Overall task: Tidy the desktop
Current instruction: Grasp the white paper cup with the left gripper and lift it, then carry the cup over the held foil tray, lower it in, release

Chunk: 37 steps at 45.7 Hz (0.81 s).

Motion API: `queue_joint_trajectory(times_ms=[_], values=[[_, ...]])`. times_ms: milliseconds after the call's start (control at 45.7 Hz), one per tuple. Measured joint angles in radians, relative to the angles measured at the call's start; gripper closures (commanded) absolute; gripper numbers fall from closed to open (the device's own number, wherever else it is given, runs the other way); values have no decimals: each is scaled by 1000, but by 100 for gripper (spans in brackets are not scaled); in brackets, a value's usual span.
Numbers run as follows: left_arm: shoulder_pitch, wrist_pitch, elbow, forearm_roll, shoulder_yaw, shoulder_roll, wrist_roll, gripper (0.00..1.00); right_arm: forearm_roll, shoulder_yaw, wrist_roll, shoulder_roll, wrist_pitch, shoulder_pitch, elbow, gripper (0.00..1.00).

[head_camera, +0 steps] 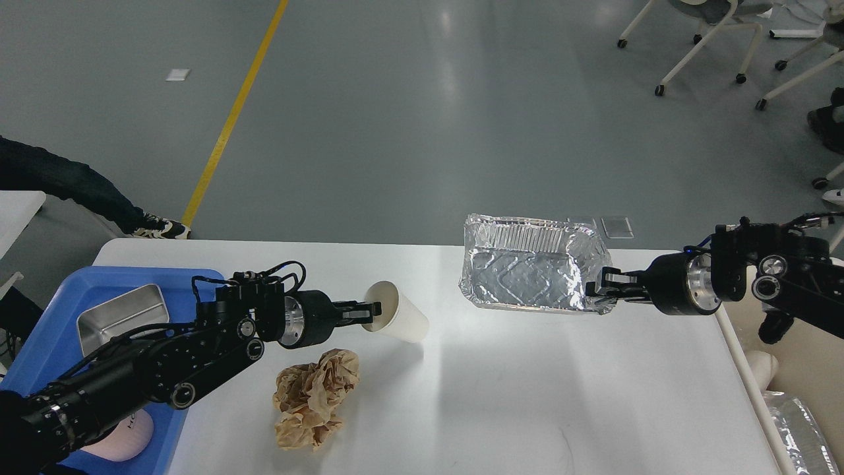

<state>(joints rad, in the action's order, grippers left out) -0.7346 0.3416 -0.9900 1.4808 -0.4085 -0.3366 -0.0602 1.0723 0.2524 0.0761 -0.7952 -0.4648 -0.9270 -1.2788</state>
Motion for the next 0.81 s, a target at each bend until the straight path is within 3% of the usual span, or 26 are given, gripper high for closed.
queue_joint_trajectory(times_ms=[219,416,591,810], values=[[-39,42,-281,-35,-13,-273,2,99,0,1,-2,7,-1,7,0,100],[-142,114,-374,-112,-17,-452,1,99,0,1,-2,13,-1,11,4,100],[-299,180,-377,-139,-18,-468,0,99,0,3,-2,15,0,11,1,100],[-553,280,-337,-161,0,-329,11,99,0,5,-2,15,0,11,-2,100]])
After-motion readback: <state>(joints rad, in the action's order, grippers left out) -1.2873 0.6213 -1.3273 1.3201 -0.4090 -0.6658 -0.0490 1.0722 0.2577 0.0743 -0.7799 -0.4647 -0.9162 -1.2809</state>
